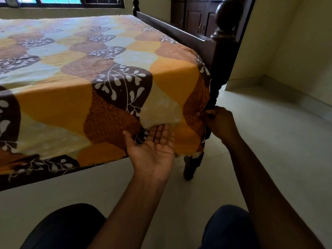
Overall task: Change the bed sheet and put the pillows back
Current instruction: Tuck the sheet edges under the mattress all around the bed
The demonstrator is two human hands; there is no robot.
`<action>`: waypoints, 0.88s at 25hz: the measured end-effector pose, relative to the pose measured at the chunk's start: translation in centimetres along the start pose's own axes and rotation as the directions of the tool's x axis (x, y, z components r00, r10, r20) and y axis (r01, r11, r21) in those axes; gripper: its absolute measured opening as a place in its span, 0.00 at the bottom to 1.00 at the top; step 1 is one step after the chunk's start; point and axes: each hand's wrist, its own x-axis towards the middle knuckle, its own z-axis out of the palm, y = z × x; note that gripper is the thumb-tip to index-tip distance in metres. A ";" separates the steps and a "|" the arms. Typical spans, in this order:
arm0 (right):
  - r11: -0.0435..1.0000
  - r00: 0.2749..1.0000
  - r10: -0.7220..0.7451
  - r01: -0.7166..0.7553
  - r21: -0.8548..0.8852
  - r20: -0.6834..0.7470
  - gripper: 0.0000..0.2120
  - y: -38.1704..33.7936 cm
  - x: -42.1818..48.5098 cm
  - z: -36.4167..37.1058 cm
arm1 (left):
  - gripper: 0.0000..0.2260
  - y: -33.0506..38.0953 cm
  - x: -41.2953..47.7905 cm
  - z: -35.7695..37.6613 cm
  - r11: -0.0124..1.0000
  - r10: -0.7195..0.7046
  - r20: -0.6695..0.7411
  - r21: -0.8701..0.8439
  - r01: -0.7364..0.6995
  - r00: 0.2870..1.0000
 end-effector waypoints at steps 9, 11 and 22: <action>0.688 0.926 0.345 -0.362 0.629 0.156 0.06 -1.6 -1.4 -0.2 | 0.36 0.0 1.0 -1.3 1.000 -0.025 0.092 -0.004 0.026 0.995; 0.318 0.892 0.300 -0.427 0.846 0.337 0.08 -2.1 -2.1 -0.8 | 0.37 0.1 1.2 -1.2 0.999 -0.029 0.122 -0.014 0.031 0.992; -0.140 0.844 0.323 -0.406 0.903 0.429 0.20 -5.4 -1.9 0.4 | 0.32 0.0 1.4 -1.2 1.000 0.009 0.039 0.010 -0.009 0.999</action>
